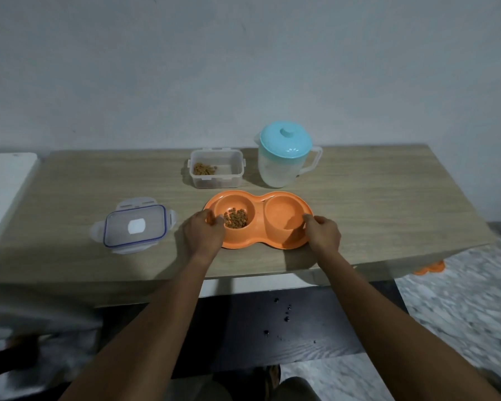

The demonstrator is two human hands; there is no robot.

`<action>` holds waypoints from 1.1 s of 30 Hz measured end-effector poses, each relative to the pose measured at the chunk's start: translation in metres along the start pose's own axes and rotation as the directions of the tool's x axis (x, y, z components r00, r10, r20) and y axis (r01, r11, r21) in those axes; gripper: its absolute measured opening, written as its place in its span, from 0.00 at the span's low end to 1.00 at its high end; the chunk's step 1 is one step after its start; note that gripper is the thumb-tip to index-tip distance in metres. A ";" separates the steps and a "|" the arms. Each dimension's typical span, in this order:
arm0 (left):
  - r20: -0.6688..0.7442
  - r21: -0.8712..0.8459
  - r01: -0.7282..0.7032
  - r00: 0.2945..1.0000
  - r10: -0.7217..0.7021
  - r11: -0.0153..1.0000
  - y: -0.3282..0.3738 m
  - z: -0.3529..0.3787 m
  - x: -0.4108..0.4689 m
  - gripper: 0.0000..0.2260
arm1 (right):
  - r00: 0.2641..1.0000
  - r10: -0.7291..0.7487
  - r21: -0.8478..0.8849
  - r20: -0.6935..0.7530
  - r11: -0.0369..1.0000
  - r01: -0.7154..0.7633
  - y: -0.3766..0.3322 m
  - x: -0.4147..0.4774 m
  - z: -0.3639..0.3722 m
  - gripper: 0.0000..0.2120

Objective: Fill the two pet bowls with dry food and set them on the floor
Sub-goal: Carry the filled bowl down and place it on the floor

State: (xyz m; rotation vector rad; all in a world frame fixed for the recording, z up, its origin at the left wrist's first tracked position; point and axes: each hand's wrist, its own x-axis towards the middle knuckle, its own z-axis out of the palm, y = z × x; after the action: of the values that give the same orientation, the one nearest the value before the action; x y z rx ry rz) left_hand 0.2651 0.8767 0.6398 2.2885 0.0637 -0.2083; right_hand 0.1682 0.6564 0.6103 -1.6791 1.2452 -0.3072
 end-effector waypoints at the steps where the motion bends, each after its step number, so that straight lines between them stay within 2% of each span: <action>1: 0.007 -0.016 0.008 1.000 -0.008 1.000 0.001 -0.001 0.001 0.14 | 1.000 0.012 0.004 0.013 1.000 -0.012 -0.002 0.000 0.000 0.15; 3: 0.026 -0.042 0.024 0.999 -0.023 0.999 0.003 -0.003 0.002 0.13 | 0.998 0.039 0.017 0.044 0.999 -0.040 -0.004 0.003 -0.002 0.14; 9: 0.043 -0.062 0.073 0.997 -0.071 0.995 0.010 -0.008 0.004 0.10 | 0.991 0.088 0.126 0.098 0.987 -0.100 -0.007 0.003 -0.011 0.24; 17: -0.009 -0.199 -0.014 1.000 0.012 0.980 0.057 -0.003 -0.031 0.11 | 0.992 0.070 0.325 0.108 0.940 -0.101 -0.017 -0.005 -0.078 0.19; 25: -0.034 -0.294 -0.140 0.990 0.136 0.946 0.165 0.049 -0.099 0.17 | 0.998 -0.030 0.451 0.049 0.892 0.005 -0.022 0.026 -0.219 0.14; 33: -0.017 -0.365 -0.202 0.977 0.210 0.909 0.292 0.158 -0.208 0.18 | 0.990 -0.128 0.452 -0.056 0.881 0.140 0.007 0.089 -0.415 0.14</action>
State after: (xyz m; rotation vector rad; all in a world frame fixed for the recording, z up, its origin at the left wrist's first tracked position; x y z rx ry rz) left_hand 0.0726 0.5694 0.7879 1.9029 -0.1415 -0.1011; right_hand -0.0790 0.3533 0.7761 -1.3541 0.9792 -0.6549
